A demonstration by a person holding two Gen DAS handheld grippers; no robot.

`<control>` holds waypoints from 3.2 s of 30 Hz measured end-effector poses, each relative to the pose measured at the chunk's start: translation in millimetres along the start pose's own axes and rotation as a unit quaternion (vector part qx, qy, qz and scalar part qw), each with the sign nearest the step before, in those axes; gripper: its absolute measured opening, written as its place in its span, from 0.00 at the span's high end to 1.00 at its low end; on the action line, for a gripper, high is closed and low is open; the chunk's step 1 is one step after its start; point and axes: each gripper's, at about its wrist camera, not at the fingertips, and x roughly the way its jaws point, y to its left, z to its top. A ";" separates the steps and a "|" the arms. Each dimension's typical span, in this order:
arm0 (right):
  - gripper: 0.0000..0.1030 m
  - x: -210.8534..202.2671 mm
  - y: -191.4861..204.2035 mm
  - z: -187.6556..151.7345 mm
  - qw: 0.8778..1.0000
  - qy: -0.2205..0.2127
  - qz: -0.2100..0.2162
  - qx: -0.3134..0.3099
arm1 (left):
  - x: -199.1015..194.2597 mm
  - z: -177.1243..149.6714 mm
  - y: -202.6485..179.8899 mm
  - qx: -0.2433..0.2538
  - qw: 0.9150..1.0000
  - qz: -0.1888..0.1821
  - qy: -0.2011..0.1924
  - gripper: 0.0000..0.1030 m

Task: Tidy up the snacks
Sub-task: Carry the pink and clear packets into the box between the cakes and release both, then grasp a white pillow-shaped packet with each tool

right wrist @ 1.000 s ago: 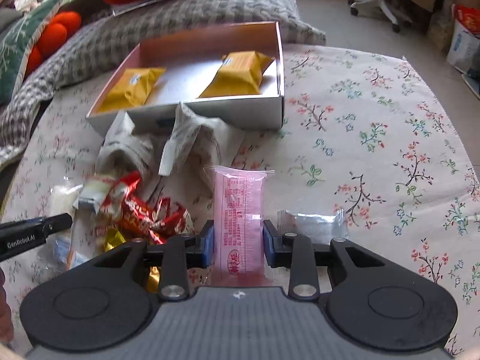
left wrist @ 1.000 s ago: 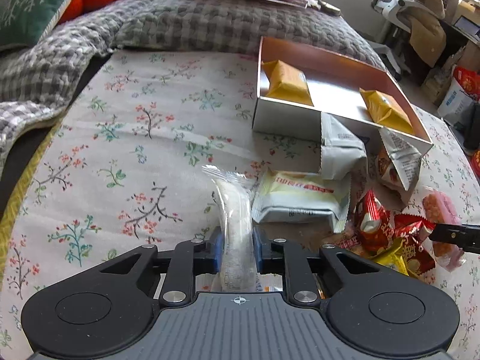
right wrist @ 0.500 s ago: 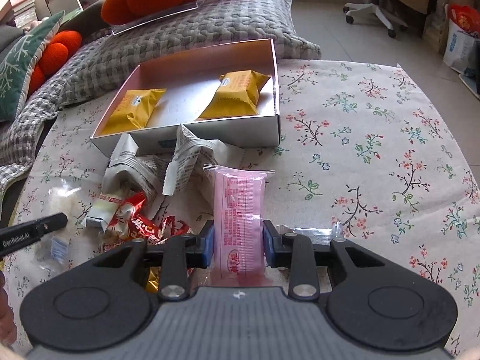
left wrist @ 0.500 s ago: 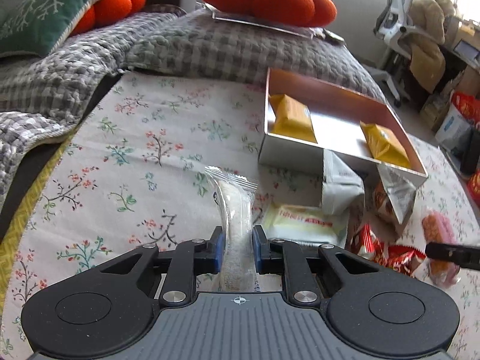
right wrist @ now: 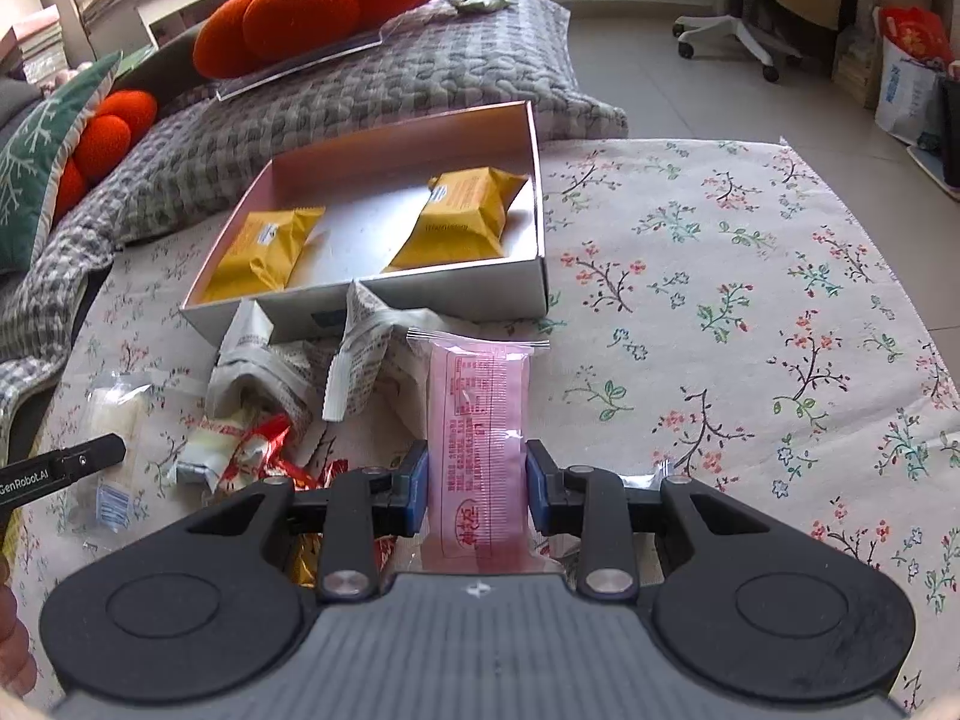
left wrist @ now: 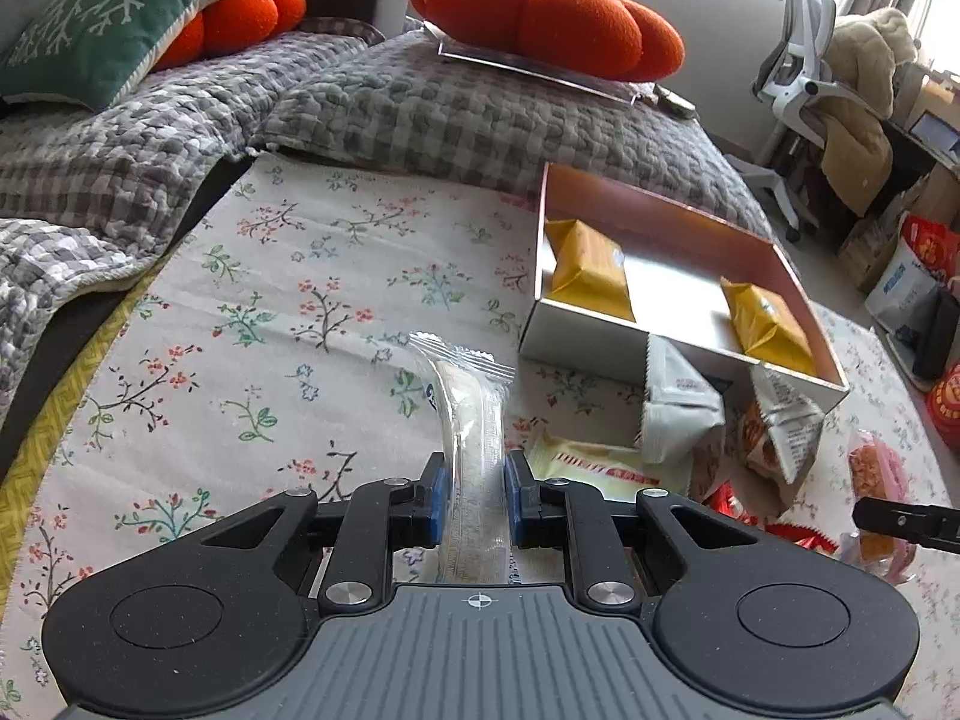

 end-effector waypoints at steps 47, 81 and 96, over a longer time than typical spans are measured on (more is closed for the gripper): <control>0.53 43.7 0.9 83.9 0.991 -0.033 0.076 0.101 | 59.5 87.0 -60.4 0.045 0.996 -0.065 -0.048 0.66; 0.32 20.7 -3.9 32.2 0.992 0.026 0.083 0.087 | 68.1 23.8 -86.6 0.105 0.989 -0.097 0.026 0.29; 0.28 48.9 14.1 35.5 0.996 0.023 0.061 0.053 | 80.5 18.5 -83.3 0.104 0.988 -0.111 0.021 0.60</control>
